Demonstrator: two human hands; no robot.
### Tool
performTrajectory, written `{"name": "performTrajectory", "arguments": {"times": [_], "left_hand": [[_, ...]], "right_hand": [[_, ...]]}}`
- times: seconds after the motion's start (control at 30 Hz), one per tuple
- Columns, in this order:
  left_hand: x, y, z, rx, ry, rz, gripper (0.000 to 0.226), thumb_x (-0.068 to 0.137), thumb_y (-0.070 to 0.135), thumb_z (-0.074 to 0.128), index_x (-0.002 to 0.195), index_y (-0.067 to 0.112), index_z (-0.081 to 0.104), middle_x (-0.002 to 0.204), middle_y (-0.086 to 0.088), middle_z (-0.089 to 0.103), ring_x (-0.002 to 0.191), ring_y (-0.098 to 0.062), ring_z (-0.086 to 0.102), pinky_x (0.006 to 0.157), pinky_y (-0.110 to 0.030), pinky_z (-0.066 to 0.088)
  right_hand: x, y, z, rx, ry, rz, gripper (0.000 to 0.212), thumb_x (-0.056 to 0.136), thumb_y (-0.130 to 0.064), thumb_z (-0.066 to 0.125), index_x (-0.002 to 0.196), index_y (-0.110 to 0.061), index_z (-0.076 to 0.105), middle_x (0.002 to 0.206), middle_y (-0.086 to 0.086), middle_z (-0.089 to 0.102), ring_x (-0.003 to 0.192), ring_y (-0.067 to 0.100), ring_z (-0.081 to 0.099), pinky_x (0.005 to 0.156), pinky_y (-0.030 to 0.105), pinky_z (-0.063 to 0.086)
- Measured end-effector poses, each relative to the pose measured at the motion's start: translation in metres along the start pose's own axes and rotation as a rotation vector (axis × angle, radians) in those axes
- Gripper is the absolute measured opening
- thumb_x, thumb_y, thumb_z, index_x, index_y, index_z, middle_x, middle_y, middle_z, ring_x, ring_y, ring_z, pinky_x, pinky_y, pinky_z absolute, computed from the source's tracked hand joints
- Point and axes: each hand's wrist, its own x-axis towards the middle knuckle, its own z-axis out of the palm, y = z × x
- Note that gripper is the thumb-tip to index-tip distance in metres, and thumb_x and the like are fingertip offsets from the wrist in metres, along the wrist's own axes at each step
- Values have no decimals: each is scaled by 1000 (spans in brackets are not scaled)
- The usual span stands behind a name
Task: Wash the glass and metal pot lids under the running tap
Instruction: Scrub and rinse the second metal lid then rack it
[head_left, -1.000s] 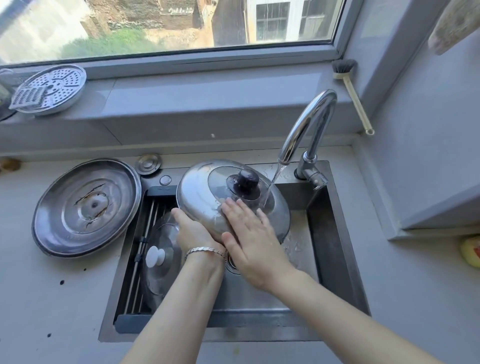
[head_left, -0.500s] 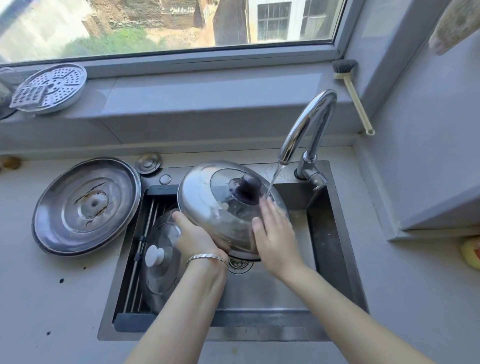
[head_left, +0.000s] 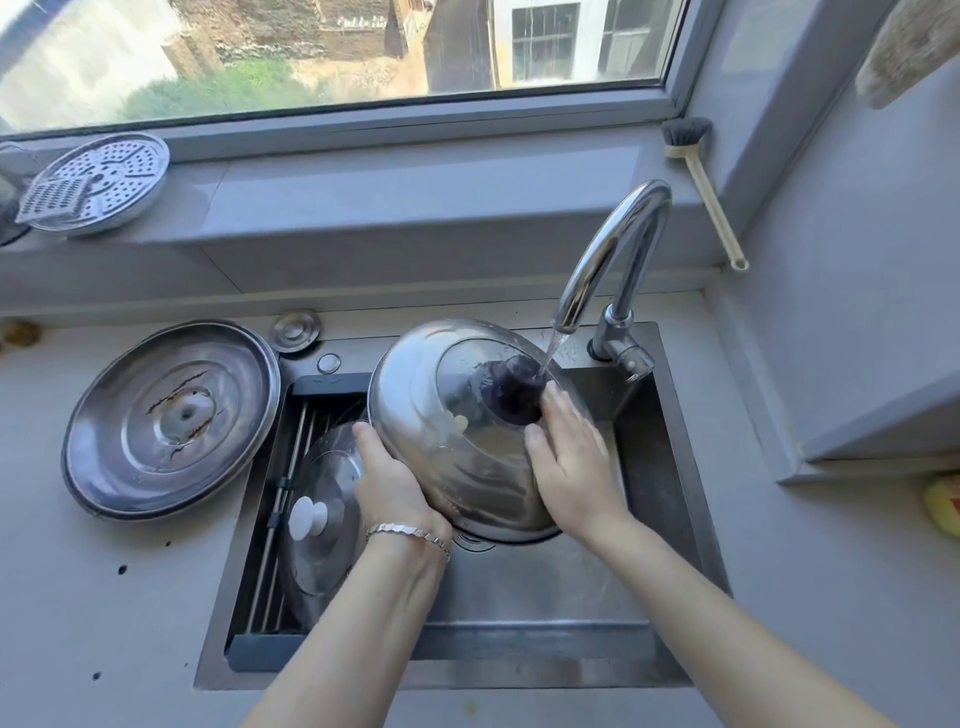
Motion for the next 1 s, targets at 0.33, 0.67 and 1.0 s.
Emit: {"name": "performTrajectory", "arguments": {"times": [0.33,0.67,1.0], "left_hand": [[-7,0,-21,302,-441,-156,56,92,50,40,95,4,72,82,-17,71,63,-26,69,55,-31,58],[-5,-9,-6,518,-318,-7,35,100,27,34,119,8,57,87,-6,66,77,-9,65,62,-17,53],[11,5,-16,161,-298,-118,62,91,56,36,88,6,73,77,-15,72,68,-26,69,65,-32,59]], "right_hand": [[62,-15,-55,-6,-38,133,41,99,-36,25,87,-21,61,94,2,61,101,25,56,83,34,41],[19,-65,-2,-298,-131,-519,58,88,-44,20,121,-19,61,131,2,57,133,21,40,111,33,10],[29,65,-46,694,-408,763,49,85,-65,43,96,-23,66,97,-3,67,86,17,64,77,33,51]]}}
